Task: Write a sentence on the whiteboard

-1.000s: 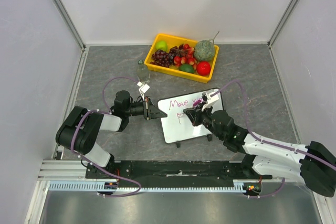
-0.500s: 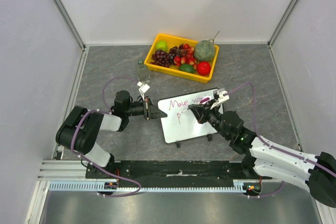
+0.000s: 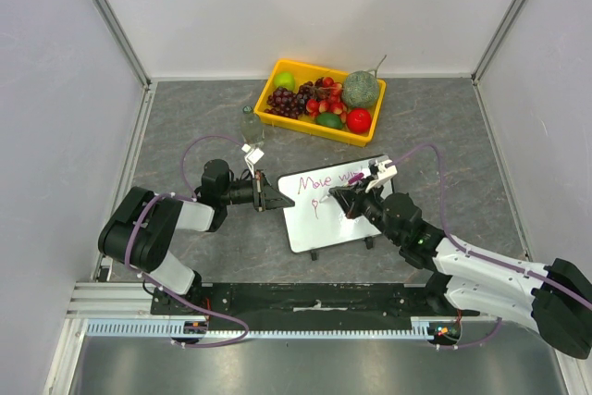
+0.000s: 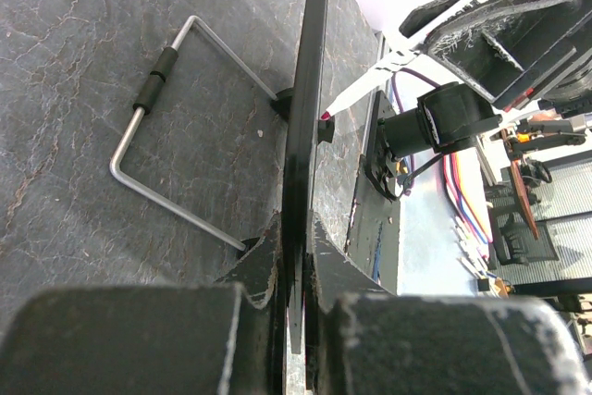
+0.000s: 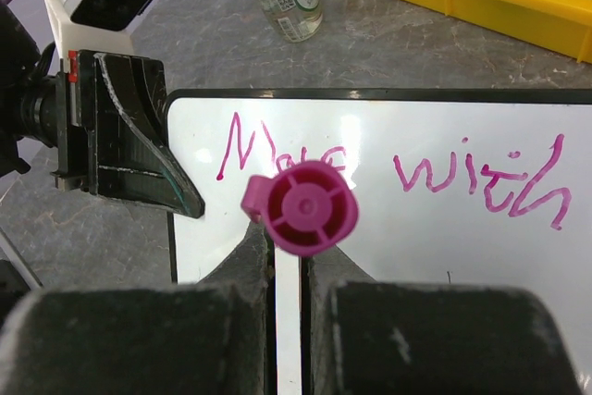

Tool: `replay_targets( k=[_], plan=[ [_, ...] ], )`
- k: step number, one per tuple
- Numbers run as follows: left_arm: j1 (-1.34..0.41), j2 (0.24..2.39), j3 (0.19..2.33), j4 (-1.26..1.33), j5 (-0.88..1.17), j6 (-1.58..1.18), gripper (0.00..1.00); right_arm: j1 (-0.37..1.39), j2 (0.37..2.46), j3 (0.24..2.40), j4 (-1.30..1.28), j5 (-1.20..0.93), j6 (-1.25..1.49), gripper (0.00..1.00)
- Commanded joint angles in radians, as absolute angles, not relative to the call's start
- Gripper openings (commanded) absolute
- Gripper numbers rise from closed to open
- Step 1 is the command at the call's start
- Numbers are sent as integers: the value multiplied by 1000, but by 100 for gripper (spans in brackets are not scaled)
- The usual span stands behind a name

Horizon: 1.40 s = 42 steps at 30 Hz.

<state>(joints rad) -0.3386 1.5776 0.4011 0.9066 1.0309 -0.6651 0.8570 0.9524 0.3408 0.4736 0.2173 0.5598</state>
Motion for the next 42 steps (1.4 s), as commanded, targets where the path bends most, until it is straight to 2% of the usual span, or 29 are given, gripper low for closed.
replay_targets(
  k=[1, 18, 42],
  plan=[
    [-344, 1597, 405, 847, 1020, -589, 2, 853, 946, 348, 549, 232, 577, 0],
    [-345, 1592, 403, 847, 1023, -586, 2, 851, 994, 334, 552, 262, 581, 0],
    [-351, 1598, 405, 844, 1022, -581, 2, 851, 933, 308, 454, 227, 571, 0]
  ],
)
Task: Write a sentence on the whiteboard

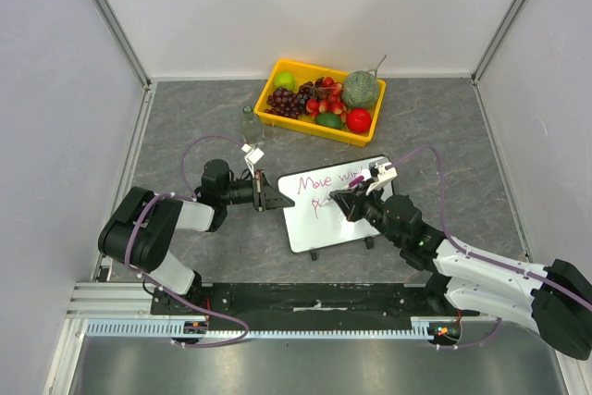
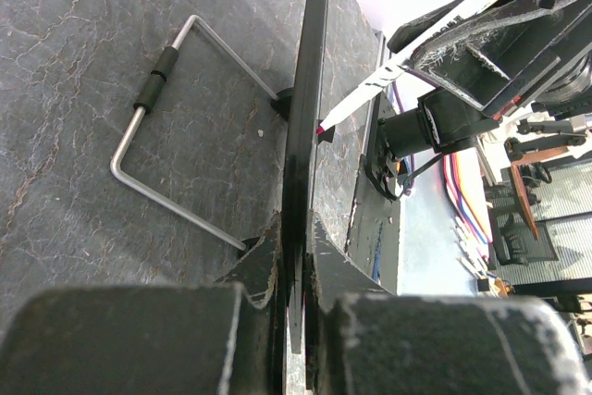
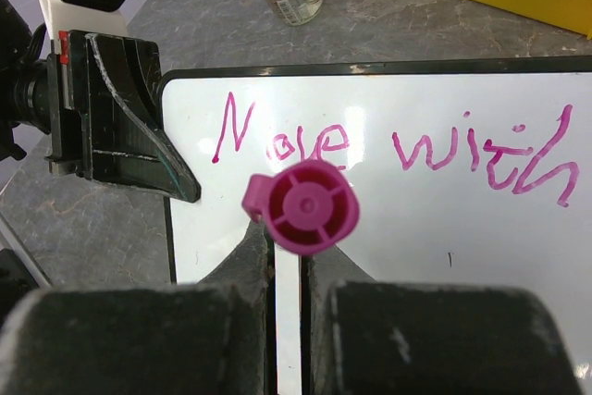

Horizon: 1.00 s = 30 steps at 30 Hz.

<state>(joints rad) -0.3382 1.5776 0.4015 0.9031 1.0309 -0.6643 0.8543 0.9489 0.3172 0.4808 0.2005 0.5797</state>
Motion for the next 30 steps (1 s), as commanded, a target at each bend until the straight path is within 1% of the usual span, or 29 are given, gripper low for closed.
replay_targets(
  k=[1, 11, 30],
  plan=[
    [-353, 1598, 406, 844, 1022, -581, 2, 851, 931, 308, 453, 235, 571, 0],
    [-351, 1597, 408, 836, 1022, -578, 2, 851, 933, 325, 477, 316, 575, 0],
    [-353, 1595, 408, 831, 1022, -578, 2, 842, 956, 362, 492, 351, 575, 0]
  ],
)
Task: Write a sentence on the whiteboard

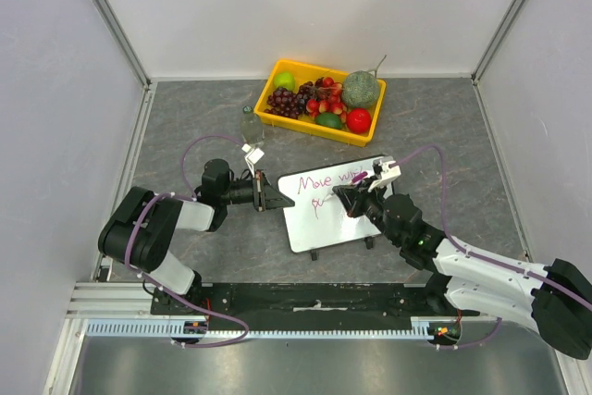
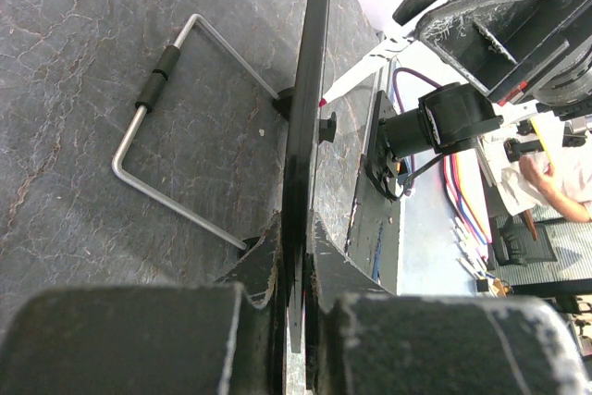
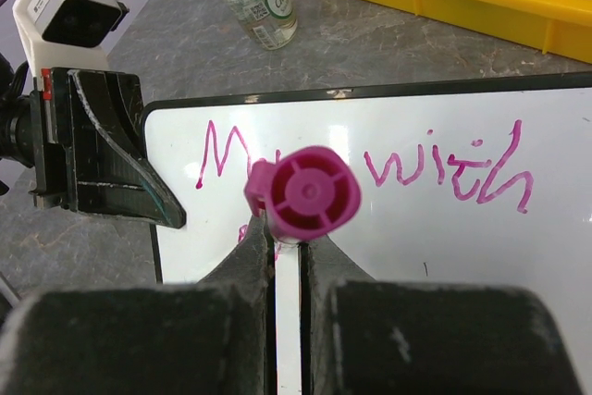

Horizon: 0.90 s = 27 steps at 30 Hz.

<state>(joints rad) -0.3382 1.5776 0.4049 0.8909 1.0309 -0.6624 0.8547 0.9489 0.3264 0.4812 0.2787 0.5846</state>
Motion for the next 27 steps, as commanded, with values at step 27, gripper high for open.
replay_targets(
  k=[27],
  plan=[
    [-359, 1600, 413, 822, 1020, -571, 2, 841, 942, 325, 449, 262, 572, 0]
  ],
)
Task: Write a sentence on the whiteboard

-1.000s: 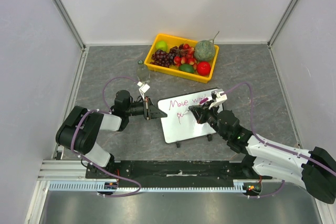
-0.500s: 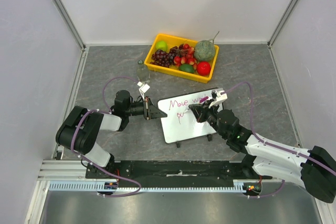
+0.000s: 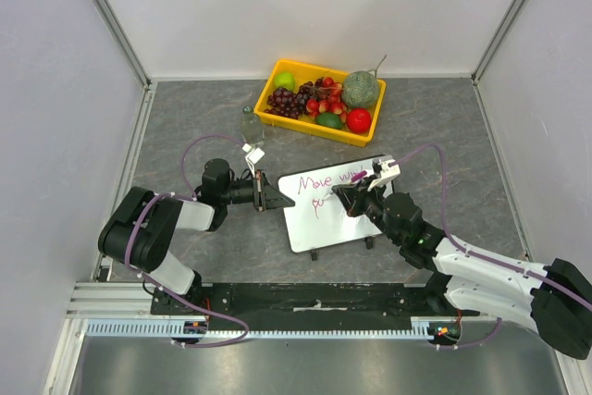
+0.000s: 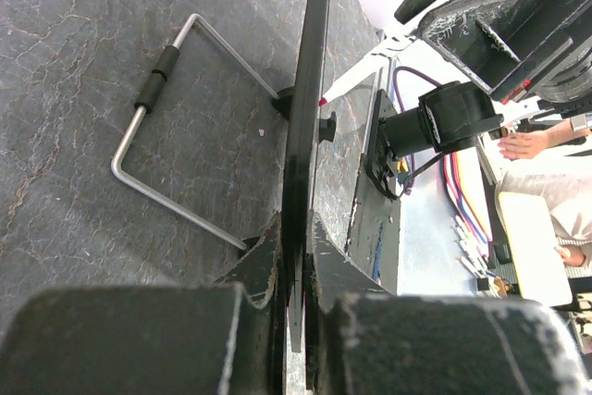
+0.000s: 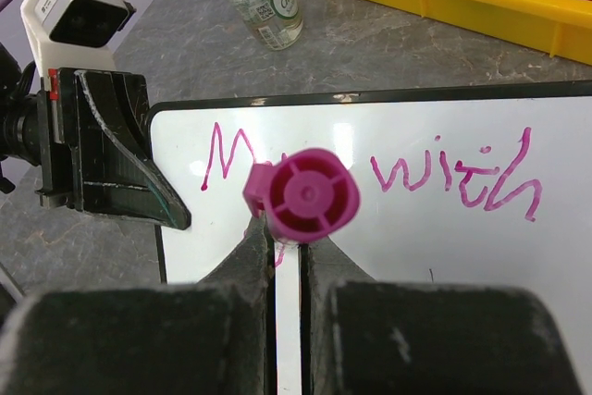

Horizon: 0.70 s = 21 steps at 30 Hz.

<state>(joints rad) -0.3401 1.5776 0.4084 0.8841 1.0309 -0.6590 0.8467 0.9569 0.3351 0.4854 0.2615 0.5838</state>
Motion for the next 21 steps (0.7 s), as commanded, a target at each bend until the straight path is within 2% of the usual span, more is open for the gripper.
replay_targets(
  k=[1, 21],
  plan=[
    [-359, 1601, 413, 824, 1020, -571, 2, 841, 940, 325, 446, 259, 572, 0],
    [-362, 1600, 413, 821, 1017, -571, 2, 841, 856, 333, 399, 279, 569, 0]
  ],
)
